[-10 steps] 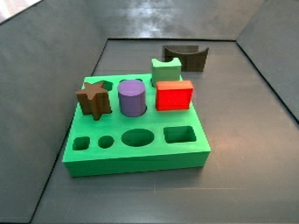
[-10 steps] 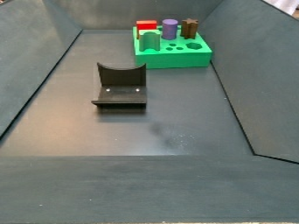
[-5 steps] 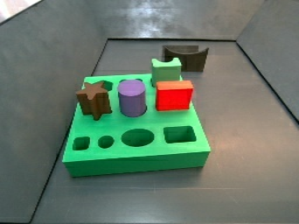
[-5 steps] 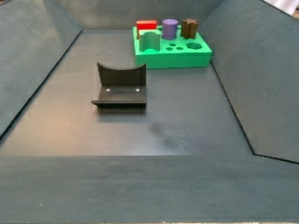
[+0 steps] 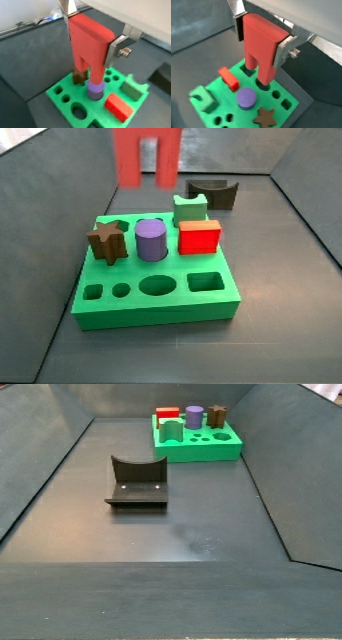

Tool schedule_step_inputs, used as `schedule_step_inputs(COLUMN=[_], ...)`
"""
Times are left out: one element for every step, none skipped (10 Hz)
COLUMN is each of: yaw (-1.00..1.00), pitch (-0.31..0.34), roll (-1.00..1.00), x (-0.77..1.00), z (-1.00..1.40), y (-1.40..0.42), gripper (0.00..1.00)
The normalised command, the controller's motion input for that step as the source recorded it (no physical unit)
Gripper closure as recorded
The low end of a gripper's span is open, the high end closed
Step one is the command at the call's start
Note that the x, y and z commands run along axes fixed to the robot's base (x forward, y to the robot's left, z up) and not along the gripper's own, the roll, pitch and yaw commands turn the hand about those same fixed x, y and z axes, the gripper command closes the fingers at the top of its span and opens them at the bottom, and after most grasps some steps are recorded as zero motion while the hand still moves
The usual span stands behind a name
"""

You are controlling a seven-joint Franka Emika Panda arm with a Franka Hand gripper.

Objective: Pick up the square-circle object. Move up. Rotate the square-circle object. Place the square-circle object on the fixture. Regrasp the square-circle object. Move to above the board. Insert the square-circle object.
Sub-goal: Insert the square-circle object.

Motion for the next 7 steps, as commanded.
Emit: schedule_step_inputs(yaw=[0.4, 0.26, 0.0, -0.21, -0.13, -0.06, 0.0], pitch=[-0.119, -0.104, -0.016, -0.034, -0.111, -0.161, -0.179], roll=[0.0, 0.0, 0.0, 0.0, -0.08, -0.12, -0.13], x=[-0.37, -0.5, -0.43, -0.31, -0.16, -0.07, -0.03], z=[-0.77, -0.98, -1.0, -1.0, -0.92, -0.78, -0.7], y=[-0.33, -0.11, 0.0, 0.0, 0.0, 0.0, -0.02], gripper=[1.0, 1.0, 1.0, 1.0, 1.0, 1.0, 1.0])
